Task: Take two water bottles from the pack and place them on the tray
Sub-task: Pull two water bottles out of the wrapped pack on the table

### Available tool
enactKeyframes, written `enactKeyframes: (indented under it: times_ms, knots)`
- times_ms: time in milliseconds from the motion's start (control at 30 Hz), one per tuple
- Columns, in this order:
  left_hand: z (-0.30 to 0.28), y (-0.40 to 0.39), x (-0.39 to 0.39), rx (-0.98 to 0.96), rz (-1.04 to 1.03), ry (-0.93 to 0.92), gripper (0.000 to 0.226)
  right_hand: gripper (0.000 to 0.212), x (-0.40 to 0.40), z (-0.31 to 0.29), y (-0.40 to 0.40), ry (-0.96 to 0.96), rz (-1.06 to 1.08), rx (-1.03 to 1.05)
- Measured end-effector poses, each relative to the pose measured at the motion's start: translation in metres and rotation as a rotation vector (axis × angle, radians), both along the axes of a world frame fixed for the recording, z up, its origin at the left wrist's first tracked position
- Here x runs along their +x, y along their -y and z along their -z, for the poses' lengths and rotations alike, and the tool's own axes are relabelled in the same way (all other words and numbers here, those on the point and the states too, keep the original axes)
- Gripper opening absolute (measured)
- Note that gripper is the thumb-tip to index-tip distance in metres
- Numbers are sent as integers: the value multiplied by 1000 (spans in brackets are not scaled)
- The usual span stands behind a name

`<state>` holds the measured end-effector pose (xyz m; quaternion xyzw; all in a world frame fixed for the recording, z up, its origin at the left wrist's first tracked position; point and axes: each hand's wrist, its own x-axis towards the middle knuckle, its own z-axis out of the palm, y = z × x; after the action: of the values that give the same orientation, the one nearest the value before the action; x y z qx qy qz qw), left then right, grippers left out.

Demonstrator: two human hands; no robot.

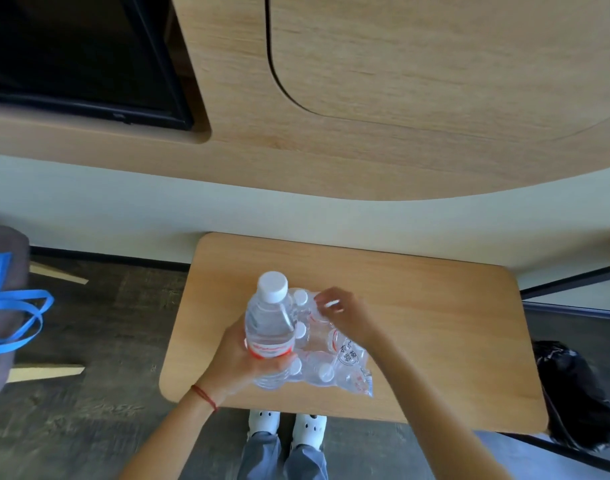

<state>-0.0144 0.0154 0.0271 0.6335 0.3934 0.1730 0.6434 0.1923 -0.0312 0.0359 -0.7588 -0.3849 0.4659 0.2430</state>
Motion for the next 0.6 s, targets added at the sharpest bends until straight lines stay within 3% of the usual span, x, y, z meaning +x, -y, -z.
enactKeyframes:
  times_ms: [133,300,600]
  knots:
    - [-2,-5,-7,-16,-61,-9,53,62,-33,87,12,185,-332,-156]
    - [2,0,-4,-36,-79,-15,55,49,-46,121,20,282,-139,68]
    - [13,-1,-4,-33,-74,-53,56,39,-42,114,22,237,-39,270]
